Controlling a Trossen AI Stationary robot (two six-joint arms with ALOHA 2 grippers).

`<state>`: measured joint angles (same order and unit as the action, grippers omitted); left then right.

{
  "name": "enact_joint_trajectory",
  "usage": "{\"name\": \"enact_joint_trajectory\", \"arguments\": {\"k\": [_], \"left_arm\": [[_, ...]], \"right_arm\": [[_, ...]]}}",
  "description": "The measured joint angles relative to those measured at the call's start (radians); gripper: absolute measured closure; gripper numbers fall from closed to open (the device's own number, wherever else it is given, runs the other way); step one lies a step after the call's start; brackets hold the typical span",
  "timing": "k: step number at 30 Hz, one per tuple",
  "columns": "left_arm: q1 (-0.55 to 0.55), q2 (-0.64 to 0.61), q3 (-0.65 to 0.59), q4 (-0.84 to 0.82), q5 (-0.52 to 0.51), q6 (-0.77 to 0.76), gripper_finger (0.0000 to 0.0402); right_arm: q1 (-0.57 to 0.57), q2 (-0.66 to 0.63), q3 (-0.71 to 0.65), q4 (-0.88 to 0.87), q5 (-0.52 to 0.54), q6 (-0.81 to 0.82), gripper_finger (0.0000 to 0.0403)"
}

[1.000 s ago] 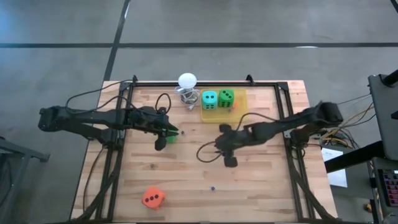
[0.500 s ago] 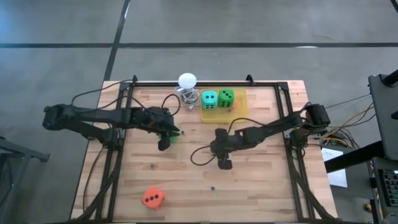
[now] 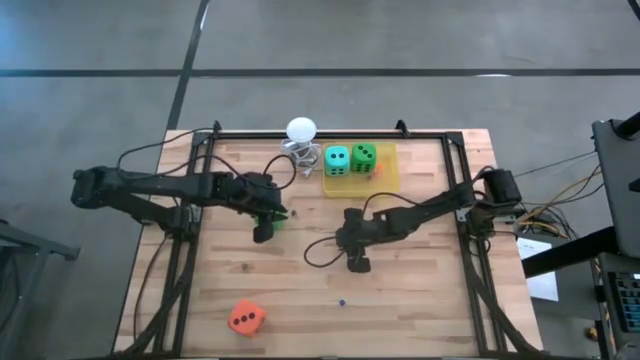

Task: Pick & Place Dice
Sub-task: Put the small yellow dice into the yellow bin

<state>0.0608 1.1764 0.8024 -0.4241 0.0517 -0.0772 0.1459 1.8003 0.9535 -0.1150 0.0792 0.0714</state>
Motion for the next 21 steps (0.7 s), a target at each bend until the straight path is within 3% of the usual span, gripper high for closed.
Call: {"name": "enact_joint_trajectory", "arguments": {"k": [17, 21], "left_arm": [[0.0, -0.001, -0.025, 0.008, 0.0, -0.001, 0.0304], [0.0, -0.001, -0.025, 0.008, 0.0, -0.001, 0.0304]], "right_arm": [[-0.009, 0.078, 0.0, 0.053, 0.0, 0.001, 0.0285], [-0.008, 0.079, 0.0, 0.052, 0.0, 0.001, 0.0303]]}}
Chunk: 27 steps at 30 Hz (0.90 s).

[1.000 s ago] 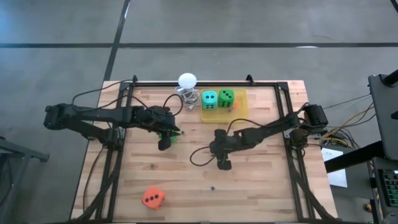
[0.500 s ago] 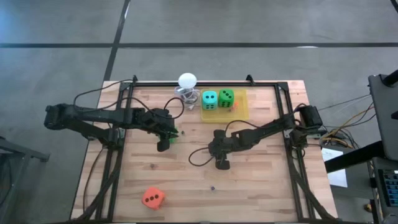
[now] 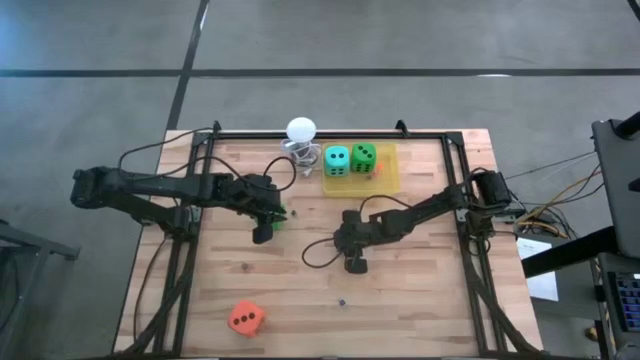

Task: Pick & Place Dice
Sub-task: Put the small yellow dice into the yellow bin

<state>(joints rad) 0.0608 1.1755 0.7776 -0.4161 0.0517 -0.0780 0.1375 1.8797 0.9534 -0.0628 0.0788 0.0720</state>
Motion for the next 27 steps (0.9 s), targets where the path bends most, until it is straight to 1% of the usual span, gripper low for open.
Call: {"name": "enact_joint_trajectory", "arguments": {"k": [5, 6, 13, 17, 21, 27], "left_arm": [[0.0, 0.0, 0.0, 0.0, 0.0, 0.0, 0.0304], [0.0, 0.0, 0.0, 0.0, 0.0, 0.0, 0.0304], [0.0, 0.0, 0.0, 0.0, 0.0, 0.0, 0.0304], [0.0, 0.0, 0.0, 0.0, 0.0, -0.001, 0.0304], [0.0, 0.0, 0.0, 0.0, 0.0, -0.003, 0.0304], [0.001, 0.0, 0.0, 0.001, 0.0, -0.003, 0.0303]], "right_arm": [[0.0, -0.002, -0.001, -0.008, -0.004, 0.0, 0.0357], [0.0, -0.002, -0.002, -0.008, -0.005, 0.0, 0.0362], [0.0, -0.004, 0.002, -0.028, -0.01, 0.004, 0.0362], [0.0, -0.025, 0.005, -0.063, -0.011, 0.005, 0.0362], [-0.003, -0.083, 0.004, -0.121, 0.001, 0.004, 0.0362], [-0.03, -0.208, 0.004, -0.184, 0.006, 0.004, 0.0362]]}}
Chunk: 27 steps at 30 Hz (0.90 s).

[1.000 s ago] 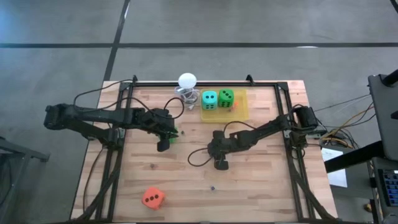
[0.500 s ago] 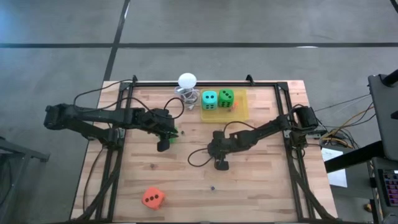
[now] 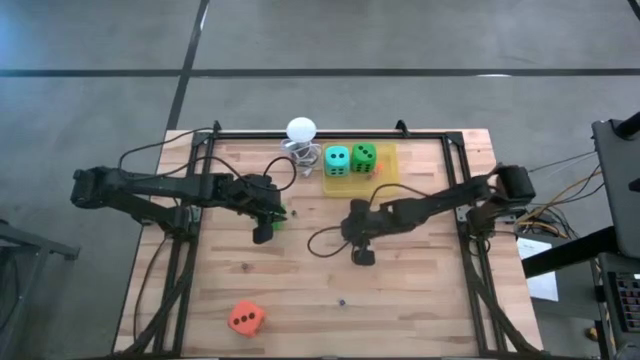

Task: Pick & Place Dice
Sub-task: Put the small yellow dice into the yellow bin

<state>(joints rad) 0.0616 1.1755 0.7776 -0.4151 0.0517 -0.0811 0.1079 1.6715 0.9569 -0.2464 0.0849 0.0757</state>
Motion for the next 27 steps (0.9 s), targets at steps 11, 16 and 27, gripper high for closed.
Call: {"name": "enact_joint_trajectory", "arguments": {"k": [11, 16, 27], "left_arm": [[0.0, 0.0, 0.0, 0.014, 0.0, 0.0, 0.0303], [-0.001, 0.0, 0.0, 0.041, -0.025, -0.005, 0.0303], [0.003, 0.0, 0.008, 0.059, -0.063, 0.0, 0.0303]], "right_arm": [[-0.195, -0.266, -0.055, -0.141, 0.072, -0.008, 0.0362], [-0.367, -0.348, -0.116, -0.145, 0.032, -0.047, 0.0362], [-0.654, -0.279, -0.169, -0.079, -0.122, -0.137, 0.0362]]}}
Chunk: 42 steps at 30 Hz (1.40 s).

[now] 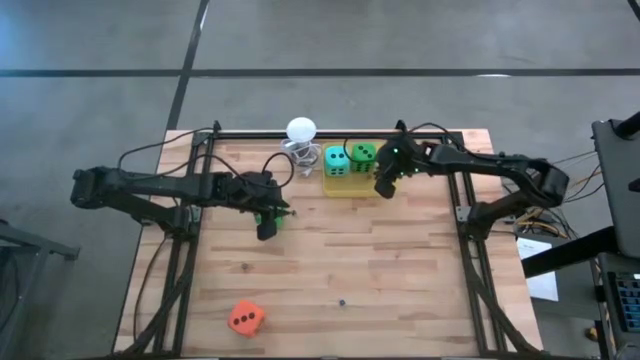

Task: Pick & Place Dice
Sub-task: Put the small yellow dice into the yellow bin

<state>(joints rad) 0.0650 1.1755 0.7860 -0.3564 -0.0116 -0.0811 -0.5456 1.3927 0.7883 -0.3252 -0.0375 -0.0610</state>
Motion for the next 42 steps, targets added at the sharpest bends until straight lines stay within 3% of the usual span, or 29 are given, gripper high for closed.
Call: {"name": "enact_joint_trajectory", "arguments": {"k": [14, 30, 32, 40, 42], "left_arm": [[0.038, 0.0, 0.0, -0.002, 0.0, 0.003, 0.0303], [0.038, 0.0, 0.0, -0.01, 0.0, -0.001, 0.0304], [0.038, 0.0, 0.0, -0.009, 0.0, -0.001, 0.0304], [0.038, 0.0, 0.0, -0.01, 0.0, -0.005, 0.0304], [0.038, 0.0, 0.001, -0.01, 0.0, -0.009, 0.0304]], "right_arm": [[-0.025, 0.173, 0.071, -0.021, -0.042, -0.051, 0.0362], [-0.032, 0.186, 0.088, -0.057, -0.01, -0.068, 0.0362], [-0.031, 0.186, 0.088, -0.061, -0.011, -0.044, 0.0345], [-0.031, 0.186, 0.088, -0.07, -0.017, -0.02, 0.0212], [-0.033, 0.186, 0.088, -0.069, -0.069, -0.017, 0.0196]]}}
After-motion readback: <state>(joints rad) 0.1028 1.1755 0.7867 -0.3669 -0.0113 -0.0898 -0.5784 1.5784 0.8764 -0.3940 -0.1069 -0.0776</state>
